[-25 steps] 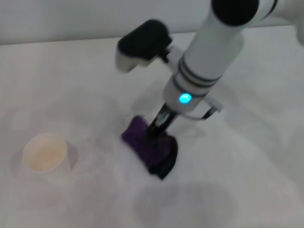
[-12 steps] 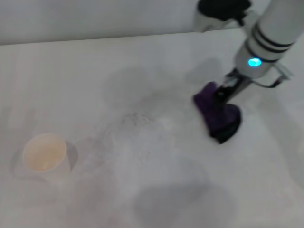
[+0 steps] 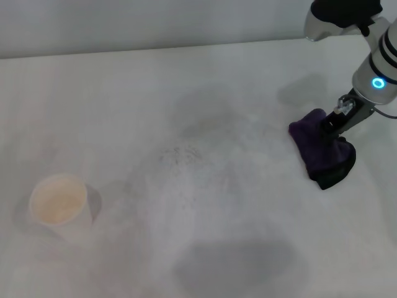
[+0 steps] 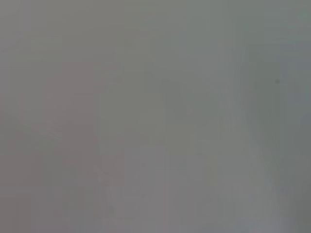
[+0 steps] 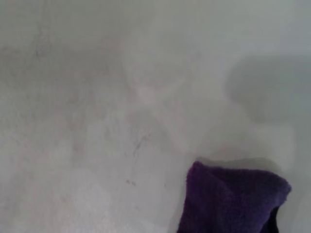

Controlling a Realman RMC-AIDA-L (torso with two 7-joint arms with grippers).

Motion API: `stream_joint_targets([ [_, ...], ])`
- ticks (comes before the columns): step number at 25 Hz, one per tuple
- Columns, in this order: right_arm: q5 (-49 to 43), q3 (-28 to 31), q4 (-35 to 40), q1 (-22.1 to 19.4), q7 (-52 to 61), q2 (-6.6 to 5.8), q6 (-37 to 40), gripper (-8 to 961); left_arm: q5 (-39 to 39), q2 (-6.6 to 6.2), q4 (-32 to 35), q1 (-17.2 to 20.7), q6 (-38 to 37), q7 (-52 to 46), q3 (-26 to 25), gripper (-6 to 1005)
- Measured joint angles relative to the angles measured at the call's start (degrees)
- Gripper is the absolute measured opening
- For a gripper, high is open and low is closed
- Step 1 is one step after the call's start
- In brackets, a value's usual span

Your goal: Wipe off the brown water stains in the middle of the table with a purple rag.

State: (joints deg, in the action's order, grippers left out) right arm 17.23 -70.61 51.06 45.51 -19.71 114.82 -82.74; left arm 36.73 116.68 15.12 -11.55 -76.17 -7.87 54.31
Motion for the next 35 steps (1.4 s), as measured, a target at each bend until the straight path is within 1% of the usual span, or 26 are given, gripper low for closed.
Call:
stream_joint_targets([
  [6, 0.3, 0.5, 0.0, -0.4, -0.8, 0.18, 0.1, 89, 0.1, 0.02, 0.0, -0.4, 0.0, 0.0, 0.0, 876],
  [14, 0.2, 1.9, 1.4, -0.7, -1.2, -0.1, -0.2, 92, 0.1, 0.1, -0.3, -0.4, 0.0, -0.1, 0.0, 876],
  [16, 0.3, 4.4, 2.8, -0.8, -2.7, -0.1, -0.2, 277, 0.1, 0.14, -0.3, -0.4, 0.0, -0.2, 0.0, 877],
  [19, 1.0, 11.4, 5.1, -1.3, -7.0, 0.19, 1.1, 278, -0.1, 0.45, -0.4, -0.6, 1.5, -0.2, 0.0, 877],
  [21, 3.2, 16.7, 5.6, -2.0, -10.8, 0.14, 3.3, 279, -0.1, 0.56, -0.4, -0.7, 1.9, -0.2, 0.0, 877],
  [23, 6.5, 20.5, 5.4, -2.9, -14.4, -0.3, 6.0, 280, -0.2, 0.69, -0.4, -0.7, 2.2, -0.2, 0.0, 877],
  [26, 11.1, 24.0, 4.6, -5.0, -20.0, -0.91, 10.9, 281, -0.3, 0.89, -0.2, -0.8, 2.4, -0.2, 0.0, 877],
  [27, 12.9, 24.6, 4.3, -6.1, -22.0, -1.0, 12.7, 281, -0.3, 1.1, -0.1, -1.0, 2.9, -0.3, 0.0, 877],
  [28, 12.9, 24.6, 4.3, -6.1, -22.0, -1.0, 12.7, 281, -0.3, 1.1, -0.1, -1.0, 2.9, -0.3, 0.0, 877],
  [30, 18.5, 25.1, 3.2, -9.2, -27.6, -1.14, 18.8, 282, -1.5, 1.54, -0.1, -1.7, 4.2, -0.3, -0.2, 877],
  [31, 22.7, 25.2, 2.1, -11.2, -31.0, -1.16, 23.2, 282, -2.1, 1.63, -0.2, -1.8, 4.5, -0.3, -0.2, 877],
  [34, 32.1, 25.6, 0.3, -14.7, -36.9, -1.16, 30.0, 284, -4.1, 1.98, -0.7, -2.3, 5.7, 0.1, -0.2, 877],
  [35, 36.6, 26.4, -0.6, -15.9, -40.2, -1.11, 32.0, 284, -4.5, 2.04, -0.8, -2.5, 5.9, 0.1, -0.2, 877],
])
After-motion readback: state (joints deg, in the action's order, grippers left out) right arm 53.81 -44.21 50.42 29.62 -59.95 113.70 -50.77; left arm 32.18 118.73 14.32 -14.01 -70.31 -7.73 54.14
